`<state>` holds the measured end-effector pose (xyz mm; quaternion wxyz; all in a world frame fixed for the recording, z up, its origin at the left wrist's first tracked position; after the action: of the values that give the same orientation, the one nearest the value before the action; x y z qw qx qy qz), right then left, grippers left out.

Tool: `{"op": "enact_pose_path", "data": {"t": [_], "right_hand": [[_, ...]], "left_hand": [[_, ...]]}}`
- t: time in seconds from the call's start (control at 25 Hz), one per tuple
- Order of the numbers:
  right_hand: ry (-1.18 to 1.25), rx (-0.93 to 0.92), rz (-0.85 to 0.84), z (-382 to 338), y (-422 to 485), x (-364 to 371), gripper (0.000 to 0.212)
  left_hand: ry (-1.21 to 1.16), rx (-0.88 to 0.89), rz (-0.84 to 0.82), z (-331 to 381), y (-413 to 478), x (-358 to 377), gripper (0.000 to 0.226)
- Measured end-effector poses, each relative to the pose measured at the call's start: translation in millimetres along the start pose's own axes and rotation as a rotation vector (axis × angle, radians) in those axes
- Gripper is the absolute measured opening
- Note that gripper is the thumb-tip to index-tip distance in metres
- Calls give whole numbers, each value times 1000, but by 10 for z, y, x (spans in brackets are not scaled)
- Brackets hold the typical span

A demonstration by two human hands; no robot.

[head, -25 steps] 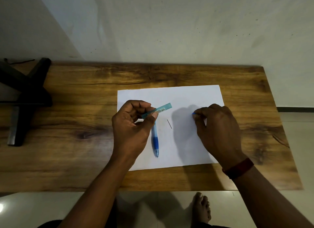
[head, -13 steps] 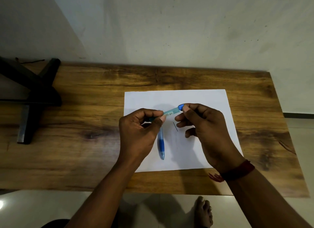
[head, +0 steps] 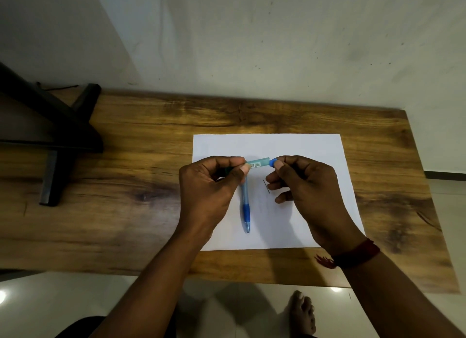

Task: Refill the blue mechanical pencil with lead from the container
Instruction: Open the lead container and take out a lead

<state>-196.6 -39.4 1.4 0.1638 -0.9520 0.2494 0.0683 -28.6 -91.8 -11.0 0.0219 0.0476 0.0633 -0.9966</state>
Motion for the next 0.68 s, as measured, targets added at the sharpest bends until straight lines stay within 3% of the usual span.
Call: {"op": "enact_pose_path", "data": {"t": [0.4,0.68], "right_hand": [[49,33,-15,-116,-79,-119,13],[108,73,-15,-178,-109,-96,15]], "left_hand": [[15,-24,-79,75,-54,47,12],[-99,-90,-41,96,-79,51,13]]}}
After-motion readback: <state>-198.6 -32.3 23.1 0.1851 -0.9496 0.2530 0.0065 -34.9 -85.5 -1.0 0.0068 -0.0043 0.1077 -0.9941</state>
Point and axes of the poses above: each hand's wrist, its own y-axis towards the middle knuckle, its own x-axis out of the palm, z = x × y, the point moved 5 cm from there along y, towards the middle knuckle, and after that the axes turned 7 degrees about z, right-handed, at the moved point
